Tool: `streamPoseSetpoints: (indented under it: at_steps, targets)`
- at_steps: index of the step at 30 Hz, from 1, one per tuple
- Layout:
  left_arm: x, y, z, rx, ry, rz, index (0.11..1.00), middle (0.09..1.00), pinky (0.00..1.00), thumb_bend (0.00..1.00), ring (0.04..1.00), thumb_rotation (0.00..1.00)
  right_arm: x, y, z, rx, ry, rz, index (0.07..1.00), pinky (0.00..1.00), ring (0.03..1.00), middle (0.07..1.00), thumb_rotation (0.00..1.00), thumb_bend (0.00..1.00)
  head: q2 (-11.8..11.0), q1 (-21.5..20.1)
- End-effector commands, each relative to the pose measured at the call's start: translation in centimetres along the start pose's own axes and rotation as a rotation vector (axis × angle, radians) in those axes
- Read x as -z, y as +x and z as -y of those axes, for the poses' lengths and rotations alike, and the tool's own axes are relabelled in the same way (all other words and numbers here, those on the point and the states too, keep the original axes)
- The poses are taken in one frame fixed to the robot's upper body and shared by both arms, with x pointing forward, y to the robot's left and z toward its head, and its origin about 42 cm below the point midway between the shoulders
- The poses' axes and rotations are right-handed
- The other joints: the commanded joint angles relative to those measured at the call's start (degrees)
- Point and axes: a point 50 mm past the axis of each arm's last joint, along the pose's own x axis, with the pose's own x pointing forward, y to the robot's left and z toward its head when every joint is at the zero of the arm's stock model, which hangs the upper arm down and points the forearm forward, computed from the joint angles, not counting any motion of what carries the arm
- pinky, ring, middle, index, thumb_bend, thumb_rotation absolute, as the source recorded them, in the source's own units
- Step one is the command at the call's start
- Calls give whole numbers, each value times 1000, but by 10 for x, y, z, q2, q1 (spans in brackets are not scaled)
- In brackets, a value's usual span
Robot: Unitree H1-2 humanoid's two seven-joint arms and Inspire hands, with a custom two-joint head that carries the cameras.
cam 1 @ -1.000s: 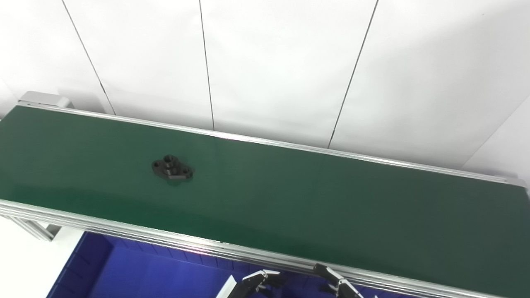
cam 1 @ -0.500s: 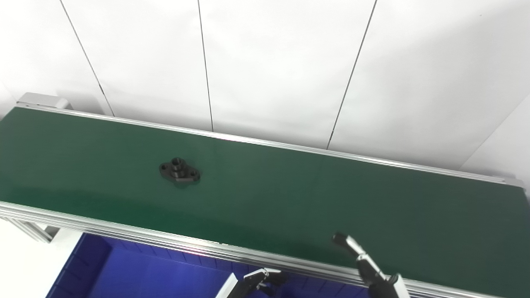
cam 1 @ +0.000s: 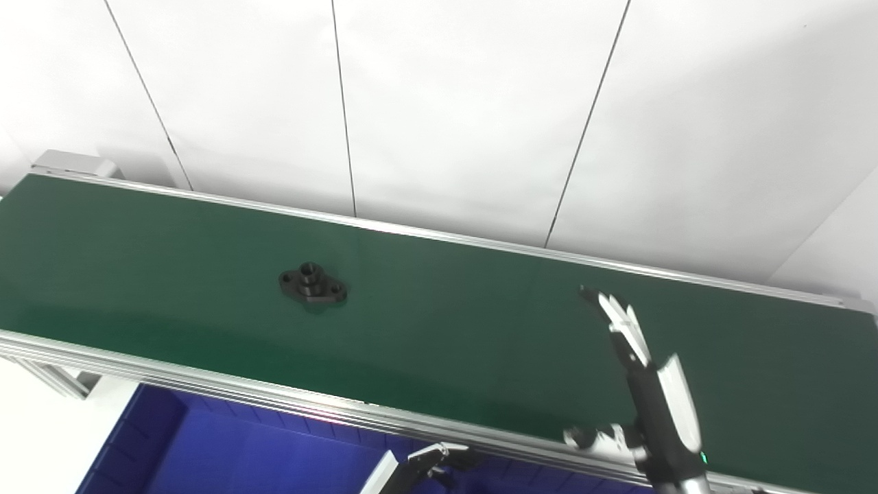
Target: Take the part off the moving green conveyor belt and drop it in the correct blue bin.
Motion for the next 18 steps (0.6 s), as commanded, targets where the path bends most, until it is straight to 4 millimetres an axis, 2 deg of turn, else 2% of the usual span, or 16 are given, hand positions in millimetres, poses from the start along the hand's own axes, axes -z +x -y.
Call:
streamPoseSetpoints:
  at_steps: [1, 5, 11, 15, 18]
  targets:
    - [-4, 4, -1, -8, -18, 42, 720, 744, 639, 826, 737, 1000, -6, 24, 3, 49, -7, 94, 937, 1000, 937, 911, 917, 898, 0, 0]
    - [-4, 7, -1, -2, -15, 44, 722, 744, 640, 827, 735, 1000, 0, 44, -1, 57, -42, 106, 925, 984, 922, 909, 922, 927, -1, 2]
    - [-3, 8, 0, 0, -12, 41, 729, 748, 647, 805, 742, 1000, 4, 64, -10, 64, -74, 104, 908, 901, 896, 893, 956, 956, -3, 3]
    - [-1, 8, -1, 4, -8, 36, 731, 750, 652, 825, 742, 1000, -1, 71, -17, 56, -80, 76, 914, 887, 896, 905, 940, 946, -4, 3]
    - [-1, 9, -1, 10, -16, 31, 735, 755, 657, 827, 746, 1000, -4, 75, -22, 44, -79, 46, 922, 878, 900, 908, 890, 922, -5, 4]
